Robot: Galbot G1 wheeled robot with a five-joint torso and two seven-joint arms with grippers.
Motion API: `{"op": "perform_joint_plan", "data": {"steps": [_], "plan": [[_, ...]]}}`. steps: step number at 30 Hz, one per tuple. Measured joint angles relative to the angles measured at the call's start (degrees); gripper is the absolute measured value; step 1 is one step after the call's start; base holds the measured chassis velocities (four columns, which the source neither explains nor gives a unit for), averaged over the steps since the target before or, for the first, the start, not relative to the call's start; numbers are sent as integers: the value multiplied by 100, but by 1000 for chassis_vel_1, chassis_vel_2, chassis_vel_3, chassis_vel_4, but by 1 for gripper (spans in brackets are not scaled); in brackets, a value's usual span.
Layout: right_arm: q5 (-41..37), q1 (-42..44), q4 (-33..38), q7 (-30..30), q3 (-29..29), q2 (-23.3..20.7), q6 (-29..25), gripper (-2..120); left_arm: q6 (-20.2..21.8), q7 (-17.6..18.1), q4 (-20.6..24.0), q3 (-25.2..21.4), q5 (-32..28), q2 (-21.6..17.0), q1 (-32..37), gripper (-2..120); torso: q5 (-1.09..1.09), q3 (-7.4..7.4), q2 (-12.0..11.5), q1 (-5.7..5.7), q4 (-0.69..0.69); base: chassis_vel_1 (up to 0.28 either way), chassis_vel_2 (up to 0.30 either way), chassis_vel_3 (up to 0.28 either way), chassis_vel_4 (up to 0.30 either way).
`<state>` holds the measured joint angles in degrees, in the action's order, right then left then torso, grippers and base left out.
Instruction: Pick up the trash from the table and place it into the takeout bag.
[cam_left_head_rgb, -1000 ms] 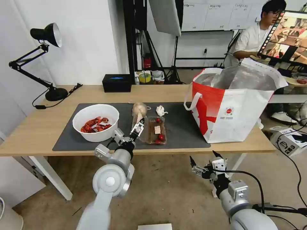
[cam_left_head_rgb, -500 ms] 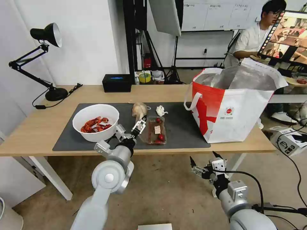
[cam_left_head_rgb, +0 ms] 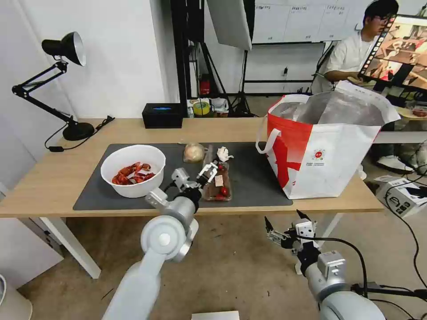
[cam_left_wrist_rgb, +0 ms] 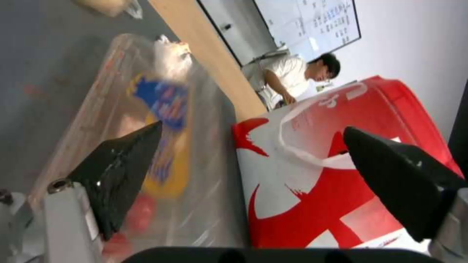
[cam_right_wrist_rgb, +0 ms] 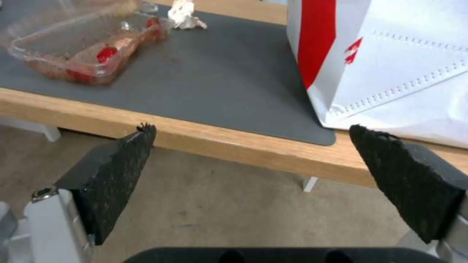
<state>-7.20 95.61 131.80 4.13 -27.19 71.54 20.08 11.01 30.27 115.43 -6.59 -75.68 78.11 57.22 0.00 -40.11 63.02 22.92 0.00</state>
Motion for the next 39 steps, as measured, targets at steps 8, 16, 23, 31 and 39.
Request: {"op": "perform_joint_plan", "data": {"steps": [8,16,23,31,39], "plan": [[-32,11,31,0,-35,-1,-11,100,31,-19,-134,262,-95,-330,-330,100,0,0,0,0,0,0,0,0,0],[-36,11,40,0,-11,-1,-15,100,172,-752,-297,388,631,-1034,-505,100,-1,0,0,0,1,0,0,0,0],[-48,-39,20,2,13,-36,-16,100,108,-2237,-484,711,1960,-1750,-707,87,-1,0,0,-1,0,0,0,0,0],[-245,-143,9,56,58,-90,-19,100,-240,-3822,-1063,1175,3212,-2499,-1091,57,-1,0,0,-1,1,0,0,0,0],[-435,-288,3,91,27,-178,-27,100,-268,-4327,-1608,1683,3348,-2778,-1748,28,0,0,0,0,0,0,0,0,0]]}}
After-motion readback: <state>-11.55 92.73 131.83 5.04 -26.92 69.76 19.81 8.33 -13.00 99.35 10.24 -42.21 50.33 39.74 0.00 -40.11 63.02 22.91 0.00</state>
